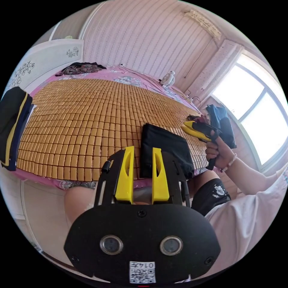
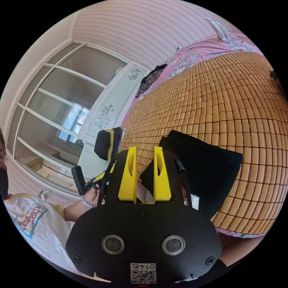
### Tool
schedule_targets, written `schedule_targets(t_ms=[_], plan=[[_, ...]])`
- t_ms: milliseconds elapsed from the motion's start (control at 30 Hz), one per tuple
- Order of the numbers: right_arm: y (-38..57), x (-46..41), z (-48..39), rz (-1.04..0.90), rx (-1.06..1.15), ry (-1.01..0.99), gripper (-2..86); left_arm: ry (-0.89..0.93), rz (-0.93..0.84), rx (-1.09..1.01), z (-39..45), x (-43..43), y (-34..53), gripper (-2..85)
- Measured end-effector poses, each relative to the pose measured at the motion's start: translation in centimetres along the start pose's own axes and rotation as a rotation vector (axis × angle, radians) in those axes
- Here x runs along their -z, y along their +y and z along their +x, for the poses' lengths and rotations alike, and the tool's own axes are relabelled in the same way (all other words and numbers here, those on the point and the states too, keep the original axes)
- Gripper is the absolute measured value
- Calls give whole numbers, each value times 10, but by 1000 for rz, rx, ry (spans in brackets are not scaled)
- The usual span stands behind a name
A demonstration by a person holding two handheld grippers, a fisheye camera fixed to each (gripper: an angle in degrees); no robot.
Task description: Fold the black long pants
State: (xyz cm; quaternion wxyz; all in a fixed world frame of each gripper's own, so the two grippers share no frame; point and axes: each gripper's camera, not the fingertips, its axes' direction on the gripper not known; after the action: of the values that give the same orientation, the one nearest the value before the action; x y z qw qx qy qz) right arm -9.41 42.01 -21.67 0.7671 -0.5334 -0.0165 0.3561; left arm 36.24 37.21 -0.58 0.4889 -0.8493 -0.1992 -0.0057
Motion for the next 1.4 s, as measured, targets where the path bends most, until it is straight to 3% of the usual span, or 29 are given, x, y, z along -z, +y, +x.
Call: schedule_targets(t_ms=[167, 267, 367, 633, 767, 1100, 1400], plan=[[22, 34, 7, 5, -8, 328, 123, 86, -72, -26, -21, -71, -9, 123], [28, 46, 15, 50, -57, 408, 139, 96, -147, -57, -22, -120, -18, 143], [23, 36, 23, 9, -105, 403, 143, 89, -278, -82, -23, -159, -17, 154], [-11, 14, -5, -21, -111, 414, 80, 100, -319, -108, -28, -164, 34, 128], [-41, 13, -16, -80, -154, 342, 54, 118, -391, -103, -37, -164, 60, 72], [-145, 17, -169, -94, 180, 202, 34, 136, -249, -7, -49, -132, 145, 42], [-268, -70, -425, -228, 776, 9, 27, 91, 254, 336, -110, 3, 257, 41]])
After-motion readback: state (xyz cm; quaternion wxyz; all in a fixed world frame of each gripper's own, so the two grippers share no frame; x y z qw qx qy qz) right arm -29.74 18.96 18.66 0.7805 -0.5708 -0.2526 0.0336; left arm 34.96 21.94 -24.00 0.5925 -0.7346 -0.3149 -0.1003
